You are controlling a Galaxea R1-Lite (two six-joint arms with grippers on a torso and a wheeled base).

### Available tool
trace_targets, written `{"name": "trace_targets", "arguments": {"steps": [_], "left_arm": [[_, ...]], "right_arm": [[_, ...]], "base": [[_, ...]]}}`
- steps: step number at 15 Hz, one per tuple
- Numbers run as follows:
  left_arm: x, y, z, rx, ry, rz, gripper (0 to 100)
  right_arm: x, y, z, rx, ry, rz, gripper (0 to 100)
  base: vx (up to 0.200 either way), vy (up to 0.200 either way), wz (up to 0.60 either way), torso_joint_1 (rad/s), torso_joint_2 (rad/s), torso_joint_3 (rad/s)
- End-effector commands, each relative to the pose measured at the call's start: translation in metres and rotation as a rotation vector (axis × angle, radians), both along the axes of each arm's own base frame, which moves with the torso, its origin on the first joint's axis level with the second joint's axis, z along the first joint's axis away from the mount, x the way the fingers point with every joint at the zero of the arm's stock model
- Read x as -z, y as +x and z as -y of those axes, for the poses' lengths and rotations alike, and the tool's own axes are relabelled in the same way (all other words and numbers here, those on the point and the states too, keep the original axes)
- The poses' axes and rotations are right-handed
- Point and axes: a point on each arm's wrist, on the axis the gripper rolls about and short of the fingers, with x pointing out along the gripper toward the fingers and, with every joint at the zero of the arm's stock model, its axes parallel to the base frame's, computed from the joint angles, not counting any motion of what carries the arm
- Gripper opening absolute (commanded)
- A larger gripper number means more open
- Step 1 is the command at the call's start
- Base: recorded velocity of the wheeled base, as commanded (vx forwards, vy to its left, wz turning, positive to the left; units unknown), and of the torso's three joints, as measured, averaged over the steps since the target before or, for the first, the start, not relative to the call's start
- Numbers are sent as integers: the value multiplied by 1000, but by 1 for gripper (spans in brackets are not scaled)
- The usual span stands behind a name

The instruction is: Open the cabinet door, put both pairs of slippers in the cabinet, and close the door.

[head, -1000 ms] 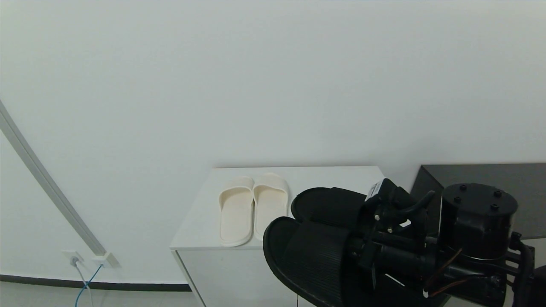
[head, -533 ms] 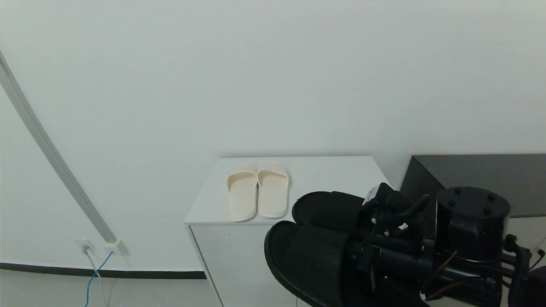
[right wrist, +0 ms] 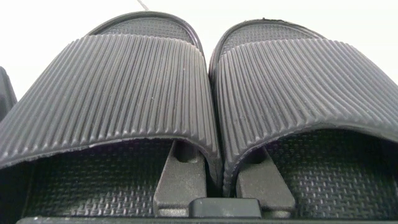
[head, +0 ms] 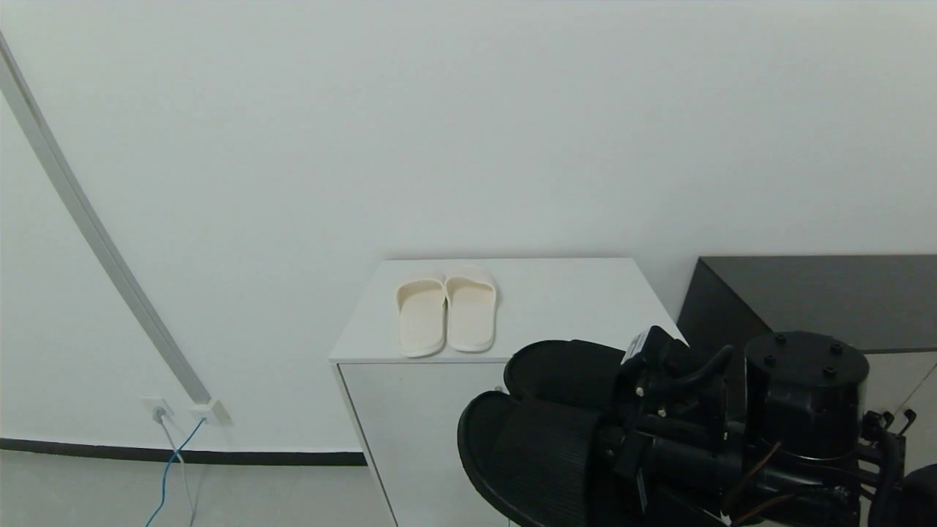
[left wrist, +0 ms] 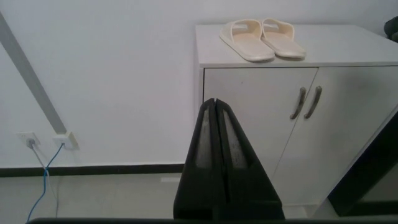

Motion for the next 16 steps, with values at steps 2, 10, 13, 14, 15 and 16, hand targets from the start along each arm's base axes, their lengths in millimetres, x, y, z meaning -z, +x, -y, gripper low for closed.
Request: {"name": "trace_targets", "arguments": {"steps": [2, 10, 13, 14, 15, 16], "left_arm": [[0, 0, 0, -1, -1, -2, 0], [0, 0, 0, -1, 2, -2, 0], [0, 0, 0, -1, 2, -2, 0], [0, 0, 0, 1, 2, -2, 0], [0, 0, 0, 1, 1, -2, 100], [0, 0, 0, 1, 2, -2, 100]], "right_arm": [[2, -1, 1, 0, -6, -7, 0], [5, -3, 2, -2, -16, -14, 0], [6, -4, 2, -3, -18, -17, 0], [5, -4, 2, -4, -18, -14, 0], [6, -5, 2, -7, -20, -16, 0], [6, -5, 2, -7, -21, -15, 0]], "base": [[0, 0, 0, 0, 0, 0], [0, 0, 0, 0, 0, 0], [0, 0, 0, 0, 0, 0], [0, 0, 0, 0, 0, 0], [0, 0, 0, -66, 129, 76], [0, 0, 0, -129, 295, 159]]}}
